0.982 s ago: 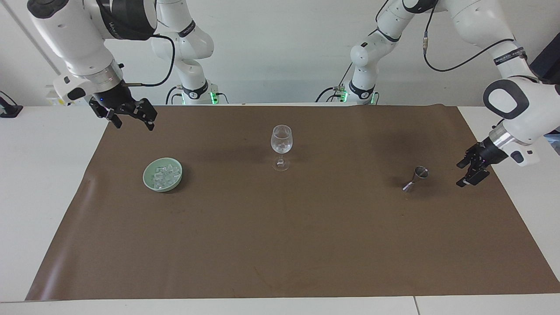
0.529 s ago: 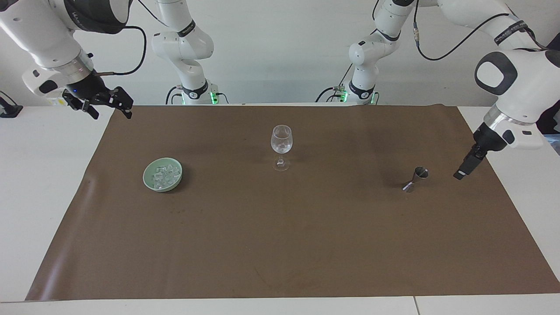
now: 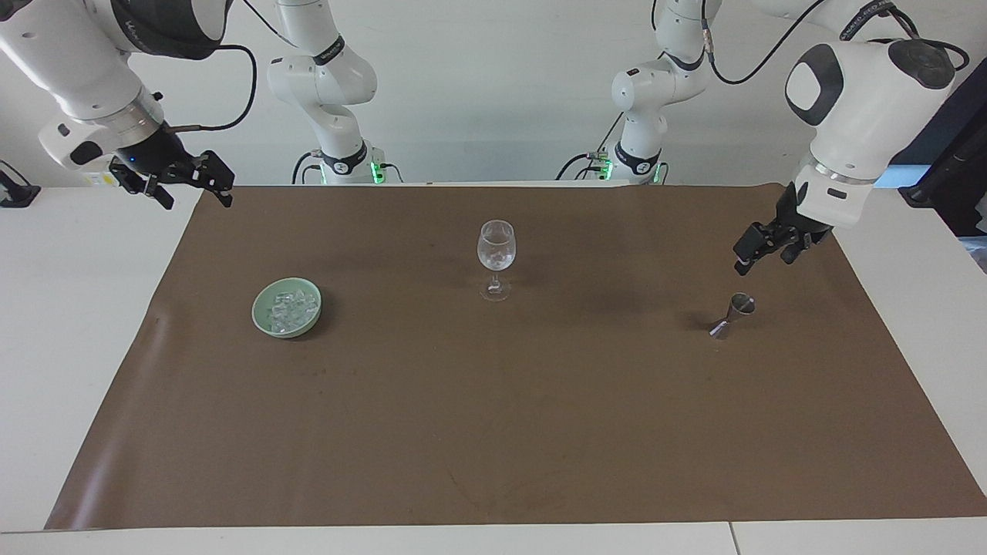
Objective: Pour wine and add ice with both arms
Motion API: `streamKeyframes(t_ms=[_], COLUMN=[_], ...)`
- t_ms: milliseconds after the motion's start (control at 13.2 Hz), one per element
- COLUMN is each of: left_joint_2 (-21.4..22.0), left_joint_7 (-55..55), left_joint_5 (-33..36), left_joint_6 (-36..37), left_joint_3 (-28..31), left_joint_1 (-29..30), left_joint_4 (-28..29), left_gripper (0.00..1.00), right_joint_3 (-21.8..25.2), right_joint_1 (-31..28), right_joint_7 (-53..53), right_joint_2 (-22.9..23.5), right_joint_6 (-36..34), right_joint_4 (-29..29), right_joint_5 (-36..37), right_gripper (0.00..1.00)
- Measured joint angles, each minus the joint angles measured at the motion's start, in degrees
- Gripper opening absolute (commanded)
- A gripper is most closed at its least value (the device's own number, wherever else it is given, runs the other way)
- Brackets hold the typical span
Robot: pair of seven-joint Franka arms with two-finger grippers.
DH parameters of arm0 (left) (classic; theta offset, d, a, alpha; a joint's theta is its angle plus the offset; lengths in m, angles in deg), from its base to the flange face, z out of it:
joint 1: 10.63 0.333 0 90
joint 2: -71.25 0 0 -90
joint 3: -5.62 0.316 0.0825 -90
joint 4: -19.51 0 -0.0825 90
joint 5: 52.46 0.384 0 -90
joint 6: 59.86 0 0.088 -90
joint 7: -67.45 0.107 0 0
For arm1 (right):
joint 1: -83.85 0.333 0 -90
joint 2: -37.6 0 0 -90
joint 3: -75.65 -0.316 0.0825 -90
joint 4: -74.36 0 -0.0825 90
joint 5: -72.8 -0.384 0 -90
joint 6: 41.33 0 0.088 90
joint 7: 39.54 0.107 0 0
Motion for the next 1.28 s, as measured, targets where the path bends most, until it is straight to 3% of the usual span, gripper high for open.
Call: streamKeyframes(t_ms=[378, 680, 1284], left_joint_2=[2.33, 2.22, 3.72], left_joint_7=[7.61, 8.47, 9.76], left_joint_5=[-0.02, -0.41, -0.80], left_joint_6=[7.27, 15.24, 18.44], left_joint_3=[12.00, 12.73, 12.80], left_joint_1=[-10.95, -11.90, -11.97], left_joint_4=[-1.49, -5.44, -4.99], left_gripper=[1.00, 1.00, 1.00], right_joint_3=[-0.11, -0.26, -0.57], right_joint_1=[0.10, 0.10, 0.11], right_joint_7=[1.23, 1.24, 1.26], right_joint_2=[-0.05, -0.05, -0.06], right_joint_6=[-0.40, -0.62, -0.63], right_joint_4=[1.16, 2.15, 2.70], right_joint_5=[0.00, 0.00, -0.01], right_gripper=[1.00, 1.00, 1.00])
